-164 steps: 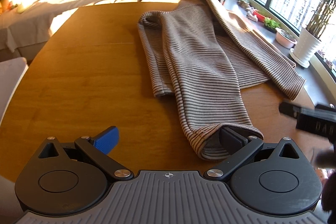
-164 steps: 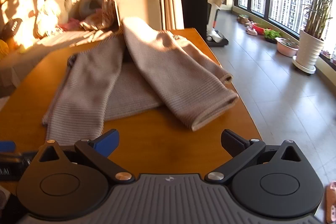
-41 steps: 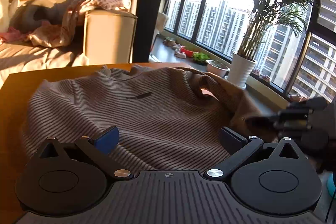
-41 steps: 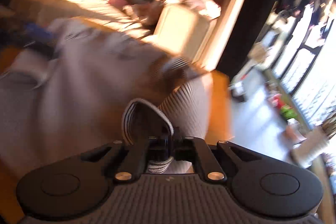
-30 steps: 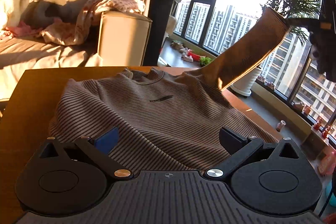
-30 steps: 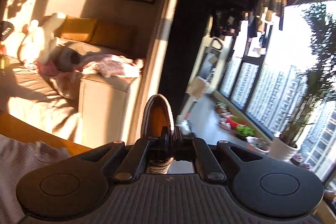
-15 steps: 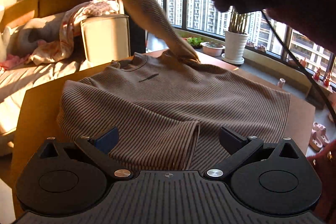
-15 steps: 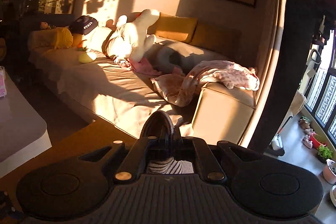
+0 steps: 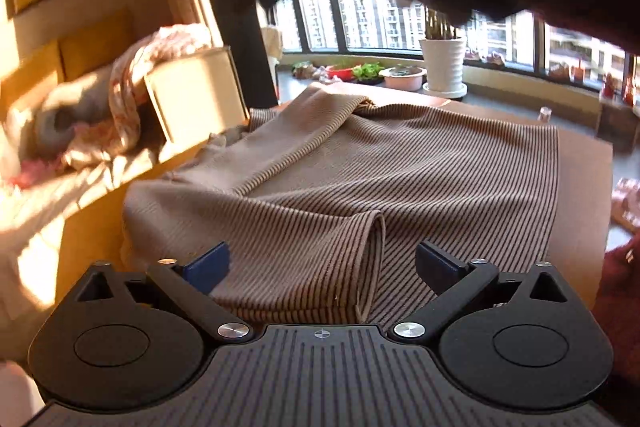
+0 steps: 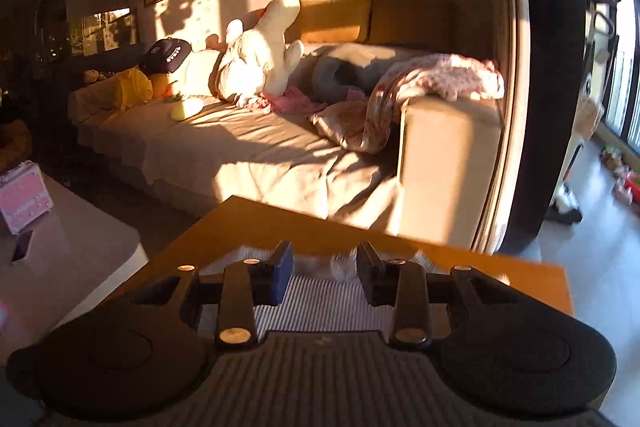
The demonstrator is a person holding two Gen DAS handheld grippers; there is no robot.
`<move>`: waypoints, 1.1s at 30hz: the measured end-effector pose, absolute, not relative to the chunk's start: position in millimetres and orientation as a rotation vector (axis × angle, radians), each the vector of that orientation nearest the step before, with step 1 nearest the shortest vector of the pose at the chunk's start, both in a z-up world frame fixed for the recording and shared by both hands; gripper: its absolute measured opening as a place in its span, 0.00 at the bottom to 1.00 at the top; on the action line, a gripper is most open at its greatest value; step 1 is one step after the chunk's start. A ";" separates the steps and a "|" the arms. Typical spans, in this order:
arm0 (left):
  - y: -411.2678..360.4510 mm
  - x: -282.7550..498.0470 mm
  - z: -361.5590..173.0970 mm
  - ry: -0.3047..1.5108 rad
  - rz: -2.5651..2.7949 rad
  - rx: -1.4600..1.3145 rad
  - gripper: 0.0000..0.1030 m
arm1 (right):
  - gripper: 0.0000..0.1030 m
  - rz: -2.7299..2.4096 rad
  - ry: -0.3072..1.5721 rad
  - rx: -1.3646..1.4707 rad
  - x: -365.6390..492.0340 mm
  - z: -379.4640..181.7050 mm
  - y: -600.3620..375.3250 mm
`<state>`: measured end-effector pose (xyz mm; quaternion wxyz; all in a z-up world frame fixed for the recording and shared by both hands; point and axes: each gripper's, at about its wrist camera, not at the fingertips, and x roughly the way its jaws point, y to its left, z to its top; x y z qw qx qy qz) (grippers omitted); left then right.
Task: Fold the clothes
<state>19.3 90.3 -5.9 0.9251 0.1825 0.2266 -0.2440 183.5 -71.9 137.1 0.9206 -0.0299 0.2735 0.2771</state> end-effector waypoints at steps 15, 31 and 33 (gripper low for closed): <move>101.6 29.3 4.9 0.558 -0.407 0.320 0.95 | 0.17 0.689 1.009 0.464 154.5 3.3 -69.3; 110.4 76.4 20.2 0.592 -0.347 0.034 1.00 | 0.04 0.510 0.342 -0.133 255.3 154.6 -99.2; 107.1 86.3 22.3 0.574 -0.361 -0.007 1.00 | 0.04 0.452 0.374 -0.139 272.6 143.0 -118.1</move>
